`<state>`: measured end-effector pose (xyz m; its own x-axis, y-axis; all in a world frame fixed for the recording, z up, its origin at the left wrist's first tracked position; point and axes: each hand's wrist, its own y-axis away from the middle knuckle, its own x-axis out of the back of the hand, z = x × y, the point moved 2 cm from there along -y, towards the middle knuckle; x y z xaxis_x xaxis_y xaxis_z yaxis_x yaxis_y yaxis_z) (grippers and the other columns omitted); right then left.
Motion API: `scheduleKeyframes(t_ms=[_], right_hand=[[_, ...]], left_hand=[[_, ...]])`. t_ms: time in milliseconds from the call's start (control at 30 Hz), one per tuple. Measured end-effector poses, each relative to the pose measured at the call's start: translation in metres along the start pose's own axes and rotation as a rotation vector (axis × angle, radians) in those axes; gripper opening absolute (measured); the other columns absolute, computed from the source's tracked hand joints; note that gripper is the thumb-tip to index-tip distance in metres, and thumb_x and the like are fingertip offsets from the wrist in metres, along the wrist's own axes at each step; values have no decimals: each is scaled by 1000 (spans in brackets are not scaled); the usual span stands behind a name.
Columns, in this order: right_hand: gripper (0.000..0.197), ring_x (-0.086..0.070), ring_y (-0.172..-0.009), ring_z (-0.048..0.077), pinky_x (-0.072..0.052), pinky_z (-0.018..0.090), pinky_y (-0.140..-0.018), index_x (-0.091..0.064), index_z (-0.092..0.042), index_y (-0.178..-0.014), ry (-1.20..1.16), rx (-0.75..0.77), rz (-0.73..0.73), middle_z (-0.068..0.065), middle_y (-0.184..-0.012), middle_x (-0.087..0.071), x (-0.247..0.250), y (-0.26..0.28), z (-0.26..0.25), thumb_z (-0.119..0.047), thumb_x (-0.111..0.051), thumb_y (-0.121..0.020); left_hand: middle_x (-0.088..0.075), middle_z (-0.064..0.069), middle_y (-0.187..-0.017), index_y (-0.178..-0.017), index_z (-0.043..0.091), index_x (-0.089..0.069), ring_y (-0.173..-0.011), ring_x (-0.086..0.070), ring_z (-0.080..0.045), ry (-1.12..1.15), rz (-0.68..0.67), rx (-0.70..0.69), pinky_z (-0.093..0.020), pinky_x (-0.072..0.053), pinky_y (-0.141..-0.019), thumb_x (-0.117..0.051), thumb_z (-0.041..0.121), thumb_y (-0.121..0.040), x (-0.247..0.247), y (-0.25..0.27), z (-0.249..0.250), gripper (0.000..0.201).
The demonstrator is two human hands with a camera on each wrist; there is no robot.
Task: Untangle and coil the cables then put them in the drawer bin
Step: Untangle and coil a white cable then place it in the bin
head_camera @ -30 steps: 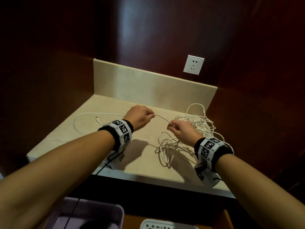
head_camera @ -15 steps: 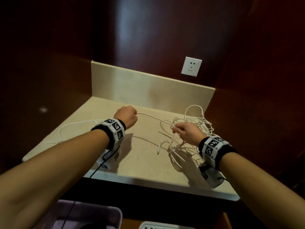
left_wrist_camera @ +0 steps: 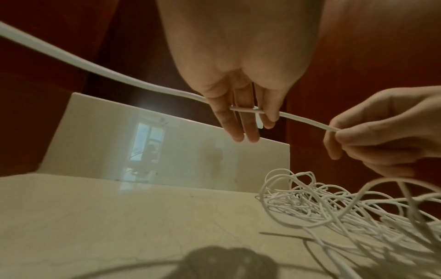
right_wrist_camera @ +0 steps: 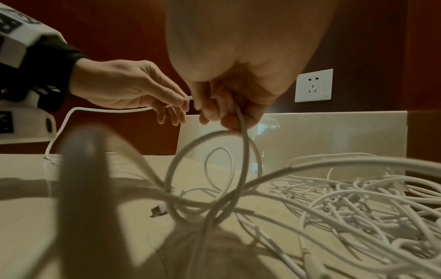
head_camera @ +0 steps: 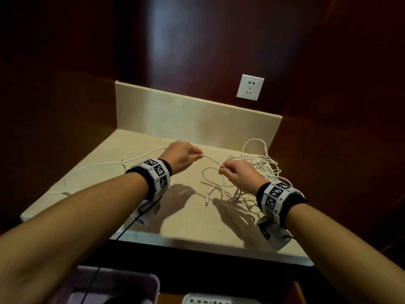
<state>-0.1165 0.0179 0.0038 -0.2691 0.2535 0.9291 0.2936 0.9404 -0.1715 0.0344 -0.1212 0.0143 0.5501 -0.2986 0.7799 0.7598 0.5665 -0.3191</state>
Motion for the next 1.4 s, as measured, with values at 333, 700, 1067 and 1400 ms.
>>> scheduleKeyframes(t_ms=[333, 700, 1067, 1400], right_hand=[[26, -46, -60, 4, -37, 26, -63, -69, -14, -96, -24, -42, -29, -14, -66, -51, 3, -3, 5, -28, -48, -101], [24, -57, -84, 23, -47, 37, -75, -68, -19, -98, 92, -19, 31, 3, -89, -67, 1, -10, -3, -35, -50, -98], [21, -55, -71, 11, -36, 22, -61, -67, -13, -99, 70, -65, -80, -13, -73, -57, 4, 7, 10, -12, -47, -98], [25, -56, -59, 11, -42, 28, -63, -74, -12, -89, 60, -34, 7, 0, -66, -69, 12, -4, 7, -27, -56, -97]], left_hand=[[-71, -11, -99, -93, 15, -74, -93, -61, -35, -290, -36, 161, -37, -52, -80, -49, 19, -92, -2, -2, -15, 25], [-72, -8, -104, -112, 21, -72, -99, -62, -28, -196, -9, -85, -29, -43, -80, -52, 33, -98, -15, -5, 5, 27], [-69, -2, -119, -116, 19, -71, -113, -61, -23, -91, 72, 7, -29, -46, -95, -55, 34, -97, 1, -6, -19, 29], [-69, -5, -116, -115, 19, -70, -108, -61, -26, -197, -40, 42, -33, -47, -92, -49, 19, -94, -7, -6, -5, 29]])
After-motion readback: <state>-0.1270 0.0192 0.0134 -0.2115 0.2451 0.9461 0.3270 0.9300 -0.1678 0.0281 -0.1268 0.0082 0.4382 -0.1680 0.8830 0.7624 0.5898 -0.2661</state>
